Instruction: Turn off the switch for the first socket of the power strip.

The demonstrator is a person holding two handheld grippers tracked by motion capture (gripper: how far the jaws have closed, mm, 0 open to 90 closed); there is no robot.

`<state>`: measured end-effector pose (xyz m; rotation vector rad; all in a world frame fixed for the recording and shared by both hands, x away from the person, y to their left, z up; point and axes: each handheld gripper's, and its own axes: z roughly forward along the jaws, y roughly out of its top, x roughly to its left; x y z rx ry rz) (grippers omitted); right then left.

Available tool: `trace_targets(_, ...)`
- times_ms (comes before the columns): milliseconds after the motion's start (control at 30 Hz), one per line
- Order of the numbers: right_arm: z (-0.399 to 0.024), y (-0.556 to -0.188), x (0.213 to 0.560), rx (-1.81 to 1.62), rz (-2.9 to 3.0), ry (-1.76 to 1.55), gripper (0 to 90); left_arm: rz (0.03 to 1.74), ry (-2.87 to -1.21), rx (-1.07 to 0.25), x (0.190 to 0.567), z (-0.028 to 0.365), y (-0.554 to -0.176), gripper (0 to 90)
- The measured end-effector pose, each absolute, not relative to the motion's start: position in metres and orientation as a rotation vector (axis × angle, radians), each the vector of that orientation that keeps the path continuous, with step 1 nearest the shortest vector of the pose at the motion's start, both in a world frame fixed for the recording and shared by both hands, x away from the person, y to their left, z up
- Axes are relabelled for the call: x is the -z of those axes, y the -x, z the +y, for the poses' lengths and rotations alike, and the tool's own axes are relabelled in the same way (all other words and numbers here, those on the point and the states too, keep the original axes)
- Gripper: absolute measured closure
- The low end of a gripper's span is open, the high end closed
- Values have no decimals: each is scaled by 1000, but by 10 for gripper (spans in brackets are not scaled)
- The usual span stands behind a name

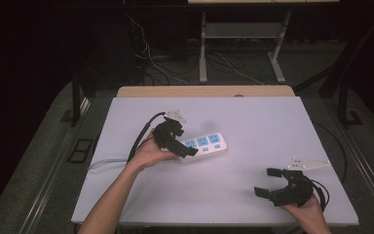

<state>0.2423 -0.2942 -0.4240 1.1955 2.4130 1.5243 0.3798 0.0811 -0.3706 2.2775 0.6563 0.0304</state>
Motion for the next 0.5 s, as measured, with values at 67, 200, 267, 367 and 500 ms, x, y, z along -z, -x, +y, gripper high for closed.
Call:
trace_targets(67, -294, -242, 424, -1525, 2414, -1194, 7, 652, -2294, -33, 371, 80, -381, 45)
trace_targets(200, -295, -242, 424, -1530, 2405, -1199, 7, 636, -2310, -48, 370, 77, -384, 128)
trace_targets(267, -295, -242, 424, -1534, 2402, -1201, 7, 626, -2317, -43, 369, 75, -385, 168)
trace_targets(367, -295, -243, 424, -1533, 2405, -1200, 7, 614, -2323, -44, 370, 72, -387, 243)
trace_targets(500, -294, -243, 424, -1536, 2406, -1197, 7, 611, -2335, -38, 372, 69, -388, 360)
